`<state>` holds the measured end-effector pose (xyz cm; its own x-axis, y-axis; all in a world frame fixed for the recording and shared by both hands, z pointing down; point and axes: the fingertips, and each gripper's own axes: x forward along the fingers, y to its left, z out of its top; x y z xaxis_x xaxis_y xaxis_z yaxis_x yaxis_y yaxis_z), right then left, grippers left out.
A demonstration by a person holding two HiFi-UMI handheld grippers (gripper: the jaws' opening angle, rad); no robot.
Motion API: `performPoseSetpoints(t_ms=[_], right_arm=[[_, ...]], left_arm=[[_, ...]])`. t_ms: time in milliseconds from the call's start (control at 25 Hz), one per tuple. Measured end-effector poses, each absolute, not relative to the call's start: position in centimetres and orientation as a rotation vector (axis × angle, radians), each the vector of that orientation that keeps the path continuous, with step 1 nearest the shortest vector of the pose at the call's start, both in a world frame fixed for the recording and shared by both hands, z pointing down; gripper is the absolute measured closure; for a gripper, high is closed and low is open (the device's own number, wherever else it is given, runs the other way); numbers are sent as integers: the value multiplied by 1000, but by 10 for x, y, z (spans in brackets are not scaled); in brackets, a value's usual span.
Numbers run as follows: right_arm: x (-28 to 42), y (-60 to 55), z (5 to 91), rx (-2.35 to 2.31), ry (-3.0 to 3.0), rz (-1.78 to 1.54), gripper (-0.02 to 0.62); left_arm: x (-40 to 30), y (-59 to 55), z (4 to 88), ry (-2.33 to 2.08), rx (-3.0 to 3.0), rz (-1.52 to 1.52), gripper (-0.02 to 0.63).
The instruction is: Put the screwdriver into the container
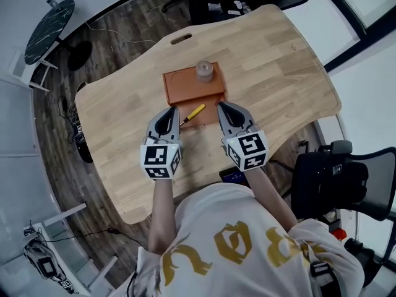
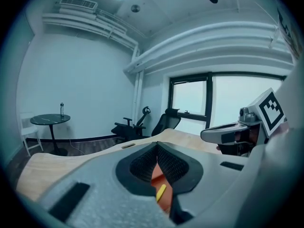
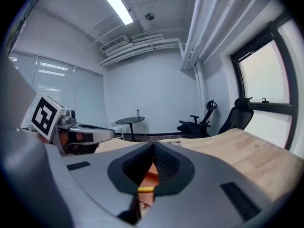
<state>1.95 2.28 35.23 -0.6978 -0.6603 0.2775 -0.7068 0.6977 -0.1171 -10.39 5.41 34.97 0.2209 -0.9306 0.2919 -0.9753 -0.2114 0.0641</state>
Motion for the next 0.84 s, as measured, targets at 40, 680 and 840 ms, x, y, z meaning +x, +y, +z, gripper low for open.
performPoseSetpoints(t_ms=[40, 680, 840], right_arm=[[20, 24, 352, 1088, -2700, 321, 584], [43, 33, 353, 1058, -2726, 354, 584], [50, 40, 359, 1060, -2721, 383, 584]], left_arm=[[-102, 55, 349, -1813, 2256, 273, 595], [-92, 74, 344, -1881, 2188, 269, 595], [-86, 80, 345, -1858, 2193, 270, 595]])
